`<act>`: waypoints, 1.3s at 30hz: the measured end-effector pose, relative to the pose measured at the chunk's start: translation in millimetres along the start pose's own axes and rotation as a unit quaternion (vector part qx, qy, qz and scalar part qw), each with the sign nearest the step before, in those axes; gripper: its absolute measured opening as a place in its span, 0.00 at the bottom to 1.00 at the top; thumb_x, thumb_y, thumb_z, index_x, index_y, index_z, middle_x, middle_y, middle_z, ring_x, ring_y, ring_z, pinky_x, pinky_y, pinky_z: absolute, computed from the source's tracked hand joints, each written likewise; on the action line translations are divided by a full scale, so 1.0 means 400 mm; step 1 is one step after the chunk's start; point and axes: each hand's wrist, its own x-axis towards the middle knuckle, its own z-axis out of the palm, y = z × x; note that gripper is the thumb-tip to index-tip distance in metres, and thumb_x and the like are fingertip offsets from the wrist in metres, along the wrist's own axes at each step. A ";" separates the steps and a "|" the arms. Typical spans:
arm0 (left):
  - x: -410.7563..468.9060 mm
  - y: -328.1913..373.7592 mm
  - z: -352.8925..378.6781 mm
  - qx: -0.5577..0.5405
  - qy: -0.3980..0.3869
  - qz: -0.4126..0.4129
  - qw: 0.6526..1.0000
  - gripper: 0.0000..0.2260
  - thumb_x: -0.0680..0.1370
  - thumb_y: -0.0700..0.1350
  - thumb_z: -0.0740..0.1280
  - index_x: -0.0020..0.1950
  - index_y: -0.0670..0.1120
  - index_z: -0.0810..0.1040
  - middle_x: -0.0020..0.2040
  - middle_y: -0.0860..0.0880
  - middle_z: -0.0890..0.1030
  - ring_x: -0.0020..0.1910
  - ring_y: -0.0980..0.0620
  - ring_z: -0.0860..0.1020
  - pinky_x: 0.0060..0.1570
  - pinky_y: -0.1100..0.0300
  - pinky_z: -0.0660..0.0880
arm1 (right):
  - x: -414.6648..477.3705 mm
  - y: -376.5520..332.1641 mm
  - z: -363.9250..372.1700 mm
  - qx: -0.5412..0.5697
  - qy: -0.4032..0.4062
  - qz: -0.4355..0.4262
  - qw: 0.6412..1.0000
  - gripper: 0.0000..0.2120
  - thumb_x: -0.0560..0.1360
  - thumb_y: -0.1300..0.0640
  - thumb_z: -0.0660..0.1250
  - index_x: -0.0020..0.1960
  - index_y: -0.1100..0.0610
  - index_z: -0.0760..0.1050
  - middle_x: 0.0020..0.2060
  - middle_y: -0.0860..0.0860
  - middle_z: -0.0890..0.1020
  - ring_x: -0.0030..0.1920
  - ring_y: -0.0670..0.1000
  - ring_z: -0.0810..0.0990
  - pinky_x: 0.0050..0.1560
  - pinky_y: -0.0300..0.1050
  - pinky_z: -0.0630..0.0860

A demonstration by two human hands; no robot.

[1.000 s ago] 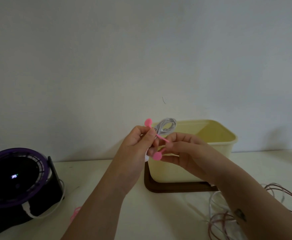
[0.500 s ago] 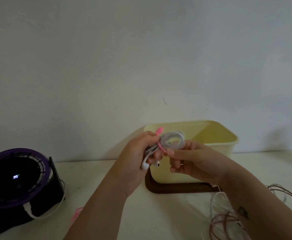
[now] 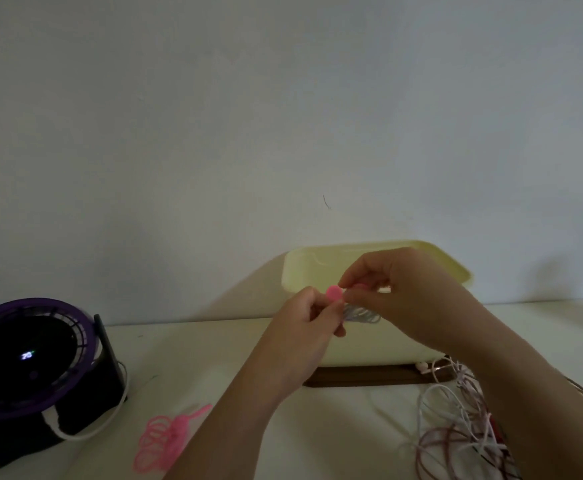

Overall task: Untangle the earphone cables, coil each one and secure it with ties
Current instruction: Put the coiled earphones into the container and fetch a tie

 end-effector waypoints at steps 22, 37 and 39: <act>0.009 0.038 -0.034 -0.663 0.017 -0.198 0.722 0.10 0.80 0.43 0.61 0.47 0.37 0.77 0.33 0.44 0.77 0.26 0.54 0.75 0.26 0.67 0.75 | -0.016 -0.022 0.154 -0.113 0.332 -0.288 0.891 0.05 0.72 0.61 0.70 0.47 0.57 0.83 0.33 0.45 0.82 0.49 0.49 0.74 0.53 0.42 0.67; -0.002 0.055 -0.054 -0.616 -0.067 -0.090 0.780 0.07 0.70 0.41 0.66 0.38 0.41 0.82 0.36 0.47 0.78 0.33 0.53 0.74 0.41 0.62 0.71 | -0.009 -0.032 0.069 0.139 0.229 -0.157 0.951 0.09 0.69 0.54 0.72 0.46 0.45 0.78 0.36 0.32 0.80 0.40 0.33 0.80 0.43 0.22 0.71; -0.004 0.047 -0.062 -0.588 -0.114 -0.098 0.794 0.07 0.70 0.42 0.68 0.39 0.41 0.83 0.36 0.47 0.78 0.32 0.53 0.75 0.41 0.62 0.69 | -0.012 -0.044 0.047 0.155 0.213 -0.146 0.953 0.06 0.67 0.50 0.72 0.43 0.42 0.78 0.32 0.34 0.81 0.38 0.36 0.81 0.41 0.25 0.73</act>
